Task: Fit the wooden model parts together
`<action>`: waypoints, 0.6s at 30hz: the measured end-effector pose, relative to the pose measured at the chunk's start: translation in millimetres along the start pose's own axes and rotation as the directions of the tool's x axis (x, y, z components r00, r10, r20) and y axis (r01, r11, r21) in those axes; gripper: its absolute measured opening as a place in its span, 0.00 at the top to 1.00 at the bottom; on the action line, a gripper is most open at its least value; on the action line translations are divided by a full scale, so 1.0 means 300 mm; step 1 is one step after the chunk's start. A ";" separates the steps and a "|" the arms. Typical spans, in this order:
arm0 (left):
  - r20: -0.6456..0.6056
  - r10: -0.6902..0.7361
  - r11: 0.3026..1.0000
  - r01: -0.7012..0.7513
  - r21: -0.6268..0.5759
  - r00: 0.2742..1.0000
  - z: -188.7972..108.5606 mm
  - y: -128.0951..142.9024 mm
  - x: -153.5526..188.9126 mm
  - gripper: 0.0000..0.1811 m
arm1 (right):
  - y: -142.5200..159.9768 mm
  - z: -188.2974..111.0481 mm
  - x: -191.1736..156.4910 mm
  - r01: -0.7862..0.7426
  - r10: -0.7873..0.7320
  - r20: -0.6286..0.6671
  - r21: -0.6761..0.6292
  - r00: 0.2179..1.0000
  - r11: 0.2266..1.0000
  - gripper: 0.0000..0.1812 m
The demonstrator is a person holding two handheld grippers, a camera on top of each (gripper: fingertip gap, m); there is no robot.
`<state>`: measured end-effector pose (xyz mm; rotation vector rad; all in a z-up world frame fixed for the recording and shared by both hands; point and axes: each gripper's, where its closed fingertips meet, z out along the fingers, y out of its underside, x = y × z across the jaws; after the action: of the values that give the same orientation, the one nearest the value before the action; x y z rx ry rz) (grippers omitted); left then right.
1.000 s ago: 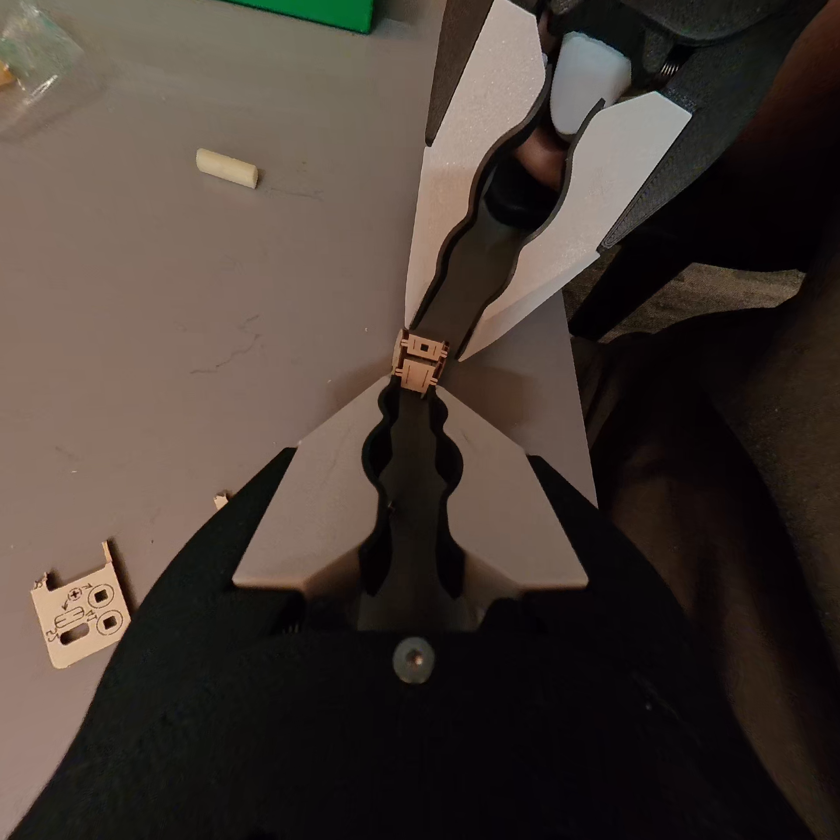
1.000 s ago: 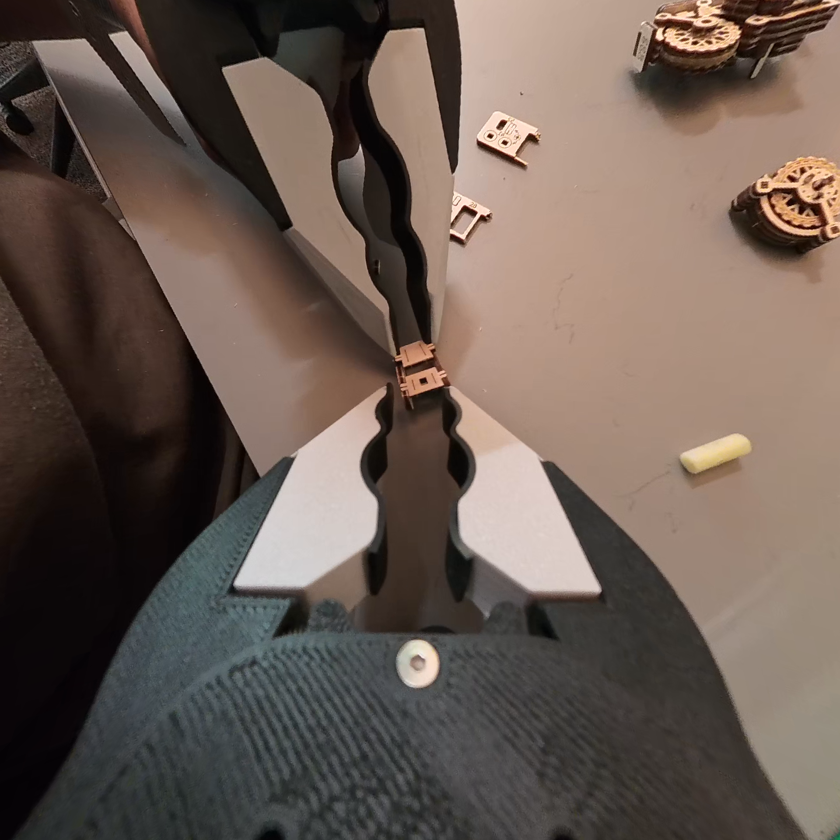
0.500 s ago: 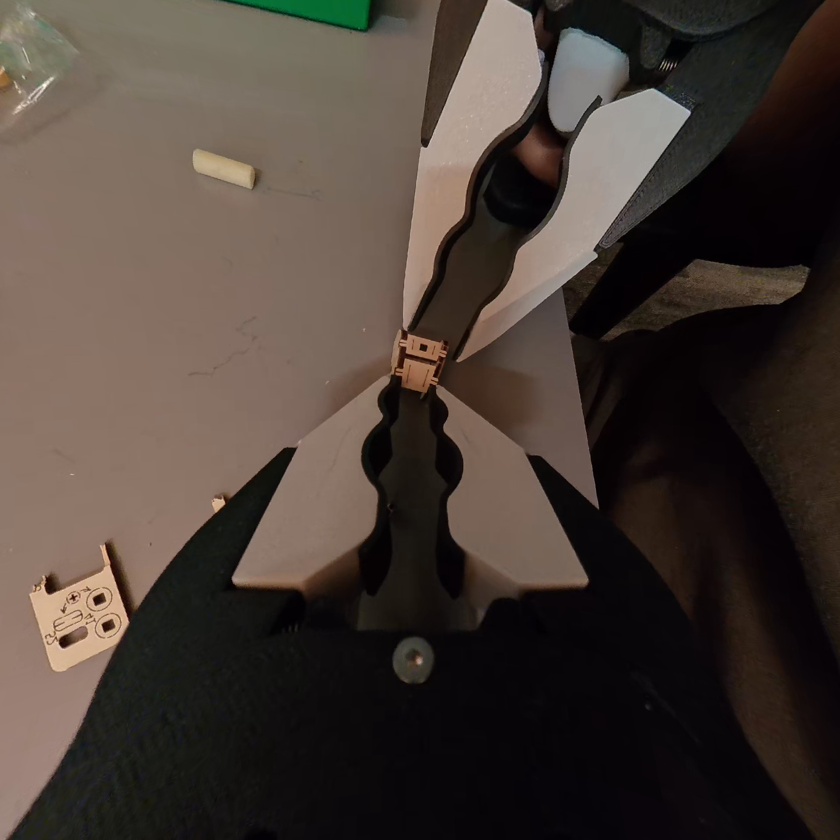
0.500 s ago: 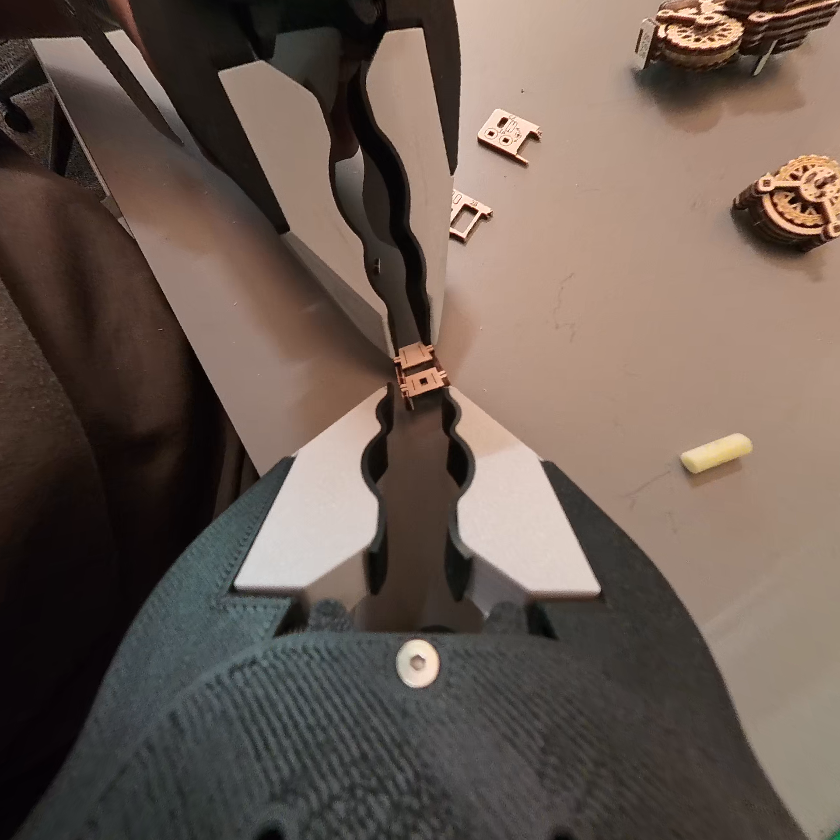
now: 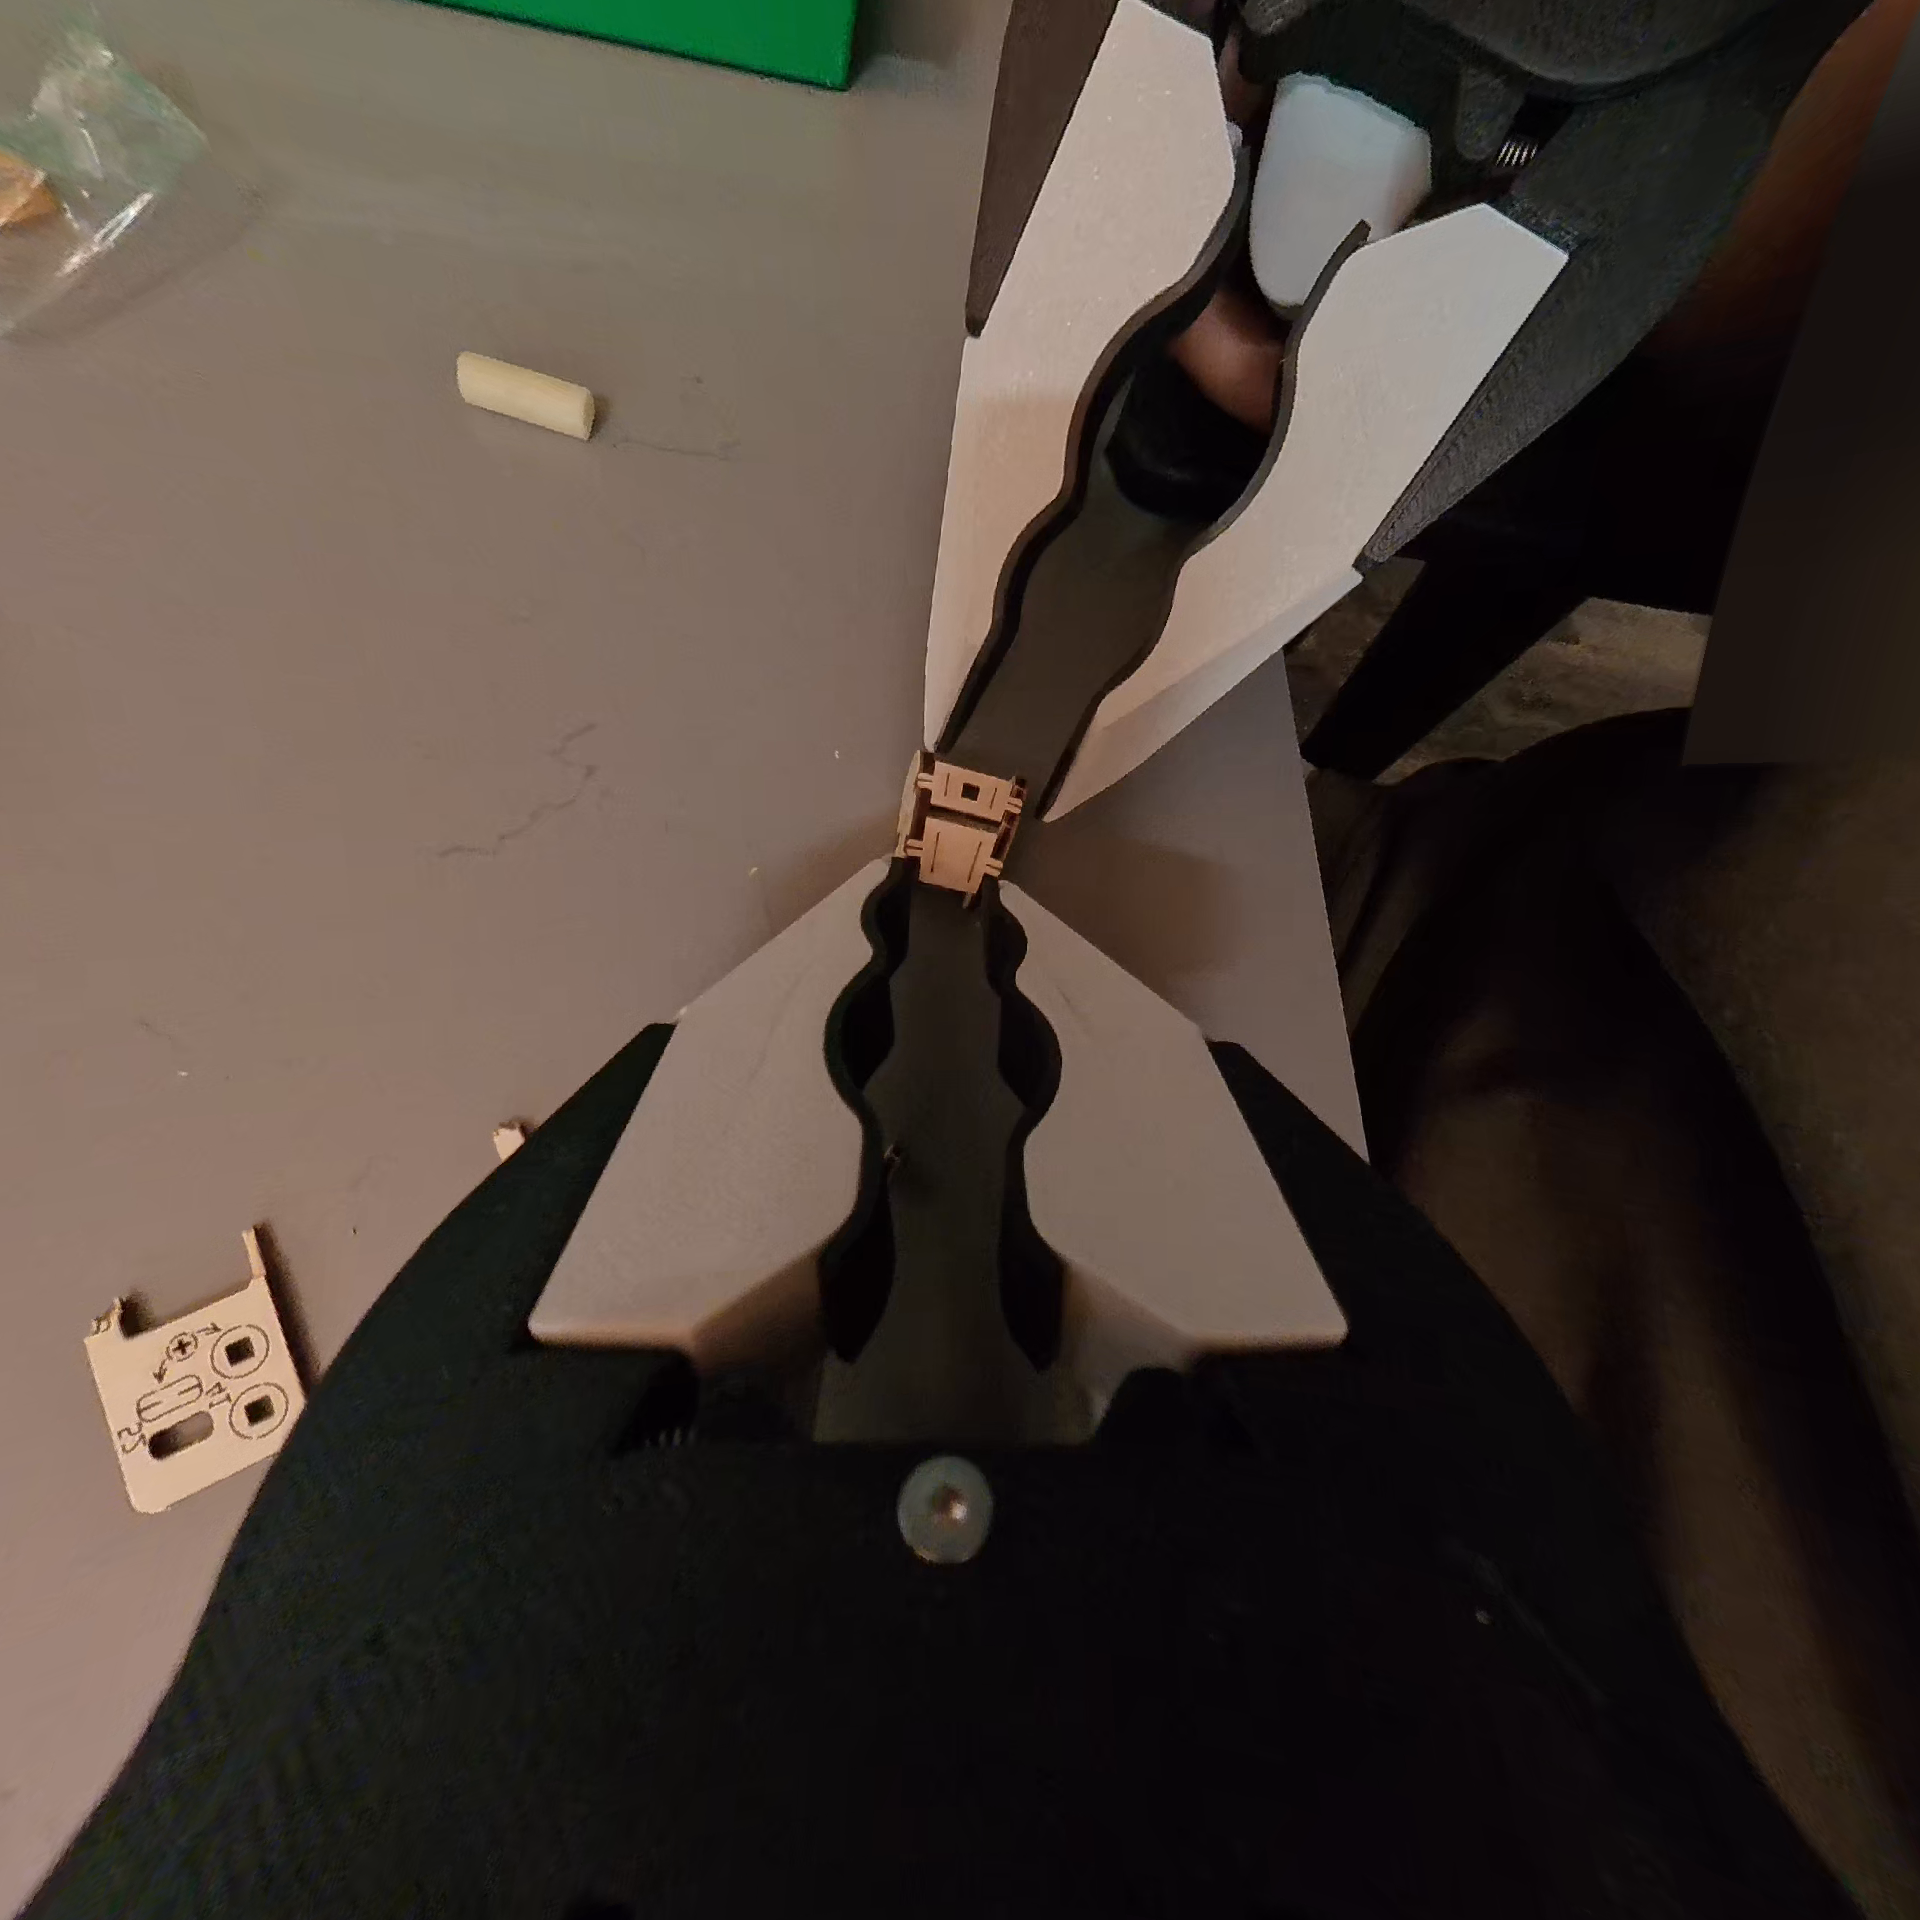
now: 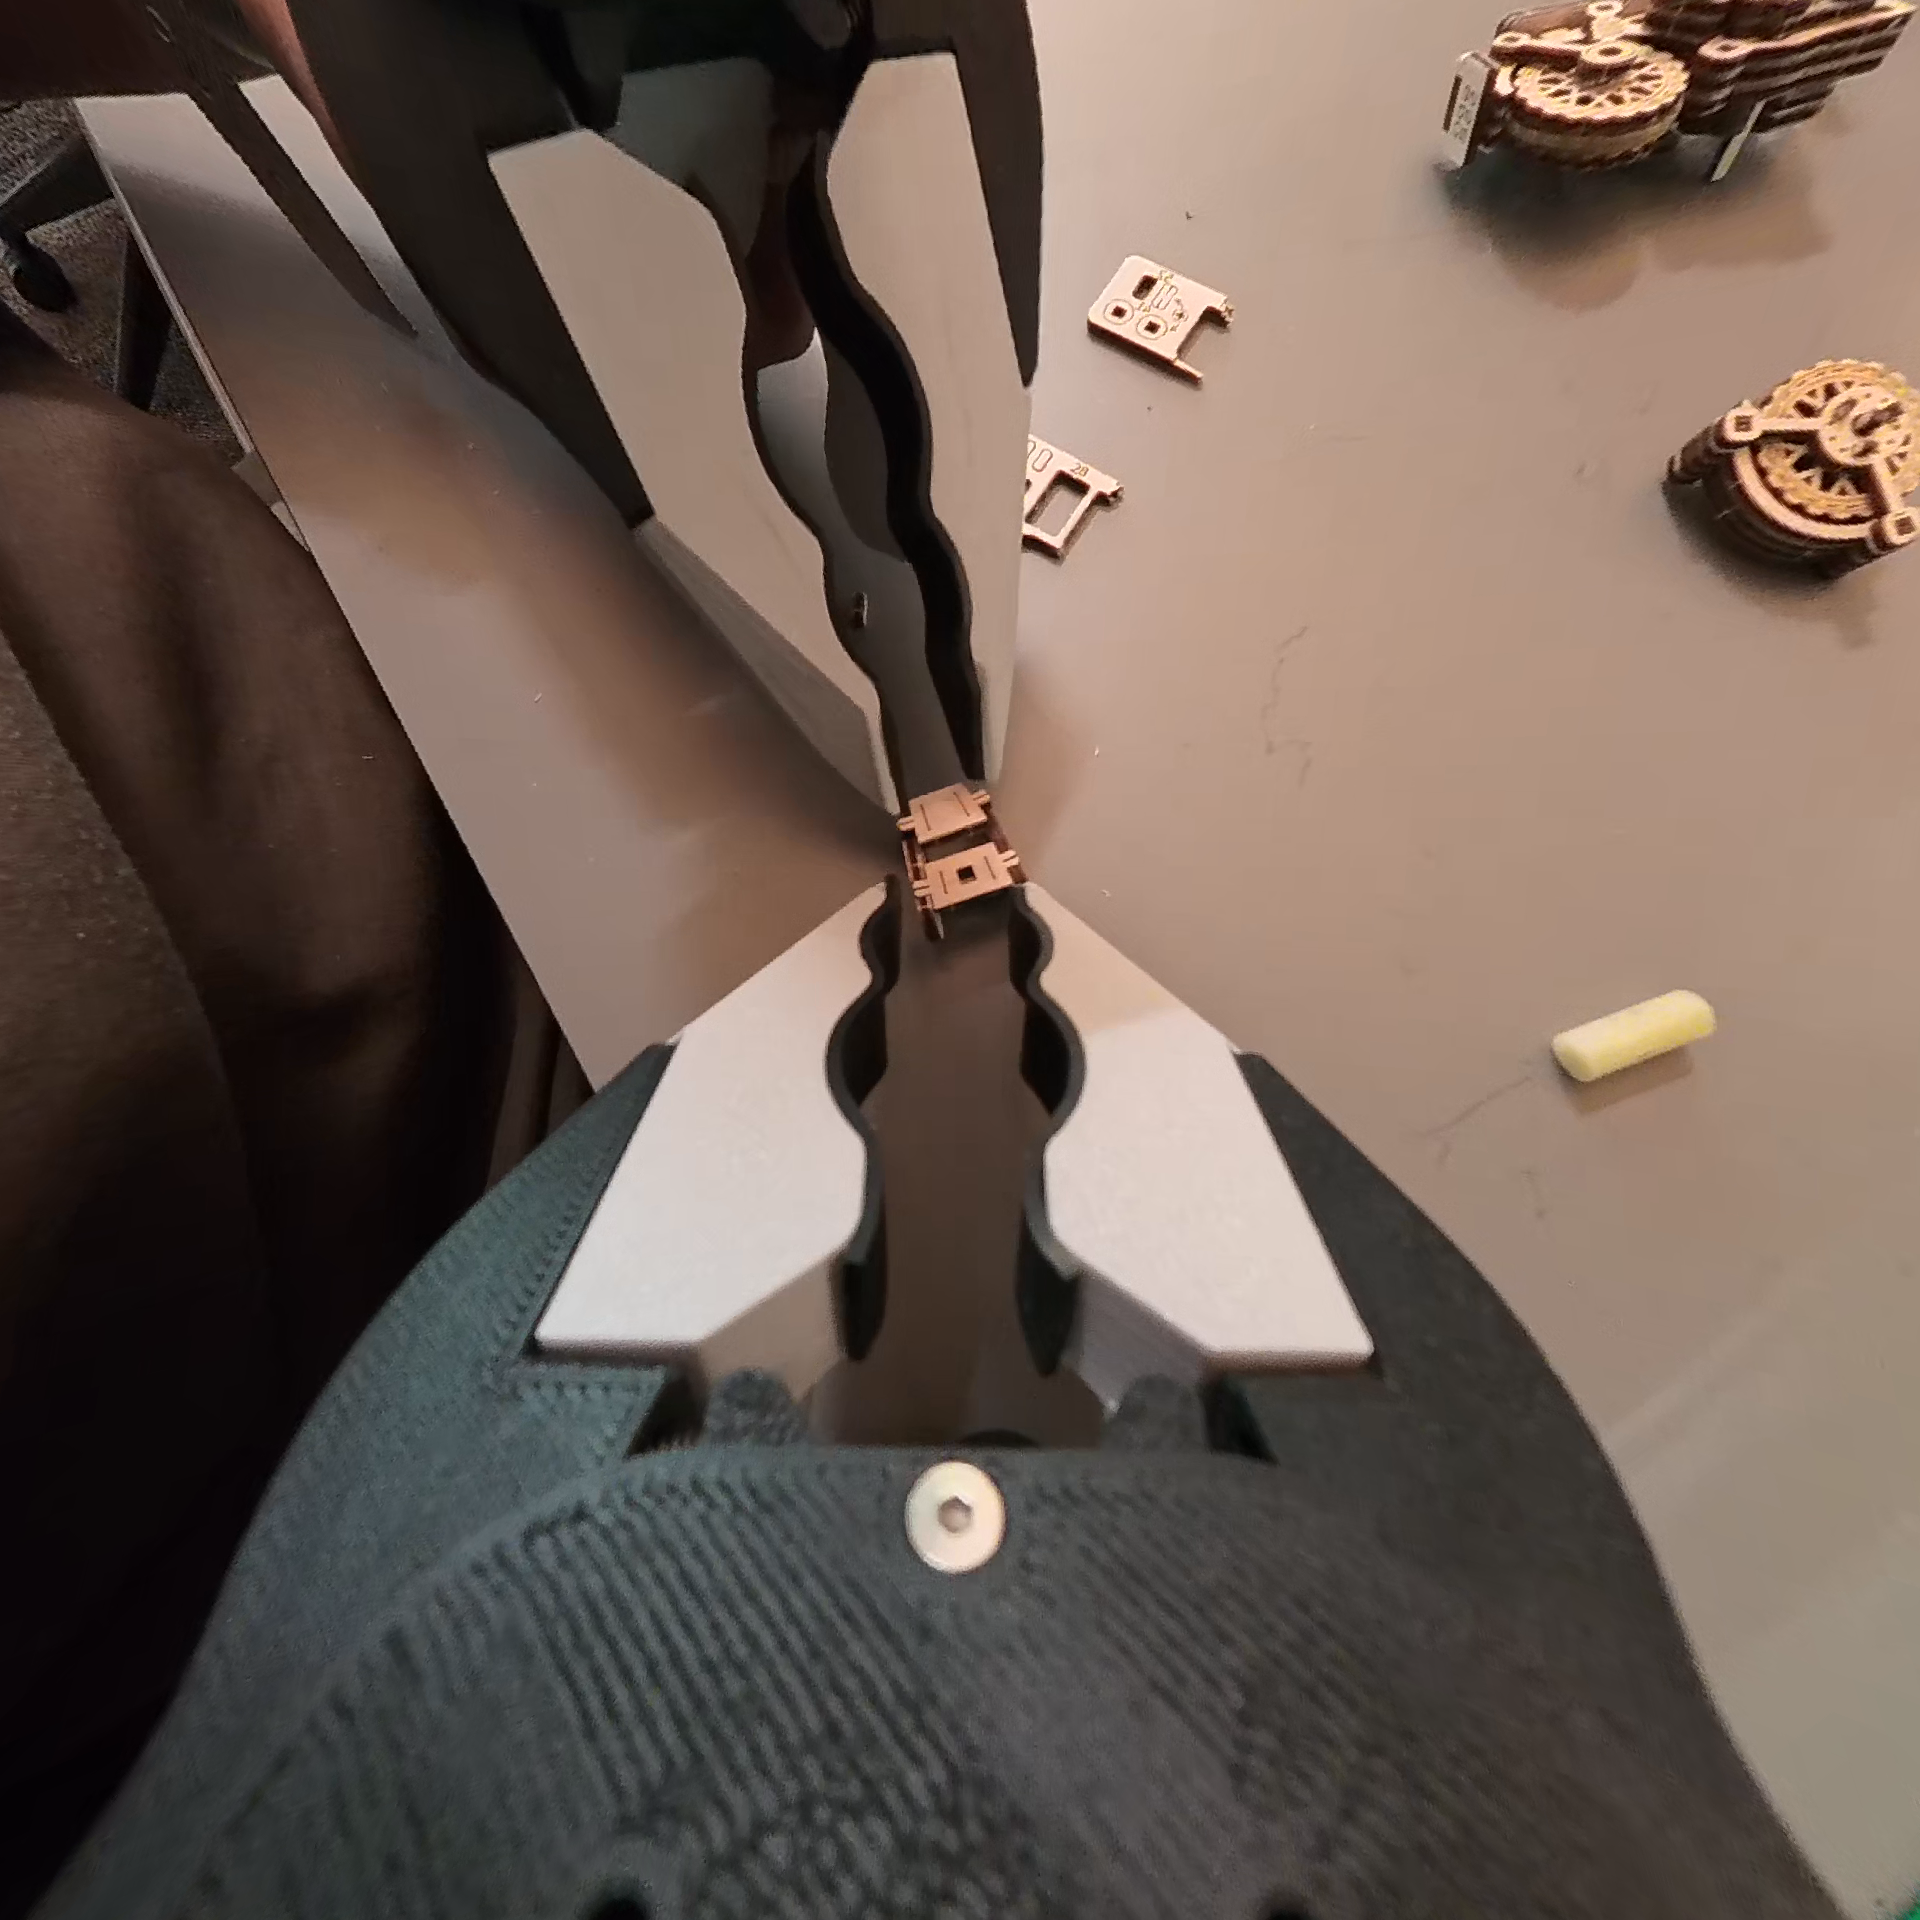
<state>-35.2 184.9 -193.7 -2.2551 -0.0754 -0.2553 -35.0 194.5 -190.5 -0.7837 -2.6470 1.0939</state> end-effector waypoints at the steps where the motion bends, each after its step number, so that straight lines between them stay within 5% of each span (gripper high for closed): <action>1: 0.001 -0.001 1.000 0.001 0.004 1.000 -0.002 -0.001 0.000 0.93 | 0.000 0.000 0.000 -0.001 0.001 0.000 0.000 1.000 1.000 0.89; 18: -0.017 0.000 1.000 0.000 0.021 1.000 0.002 -0.014 0.011 0.94 | 0.000 -0.001 -0.001 -0.003 0.003 0.004 0.000 1.000 1.000 0.89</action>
<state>-32.5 188.0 -190.1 -2.2322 -0.0688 -0.2723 -34.7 194.6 -190.5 -0.7870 -2.6500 1.0976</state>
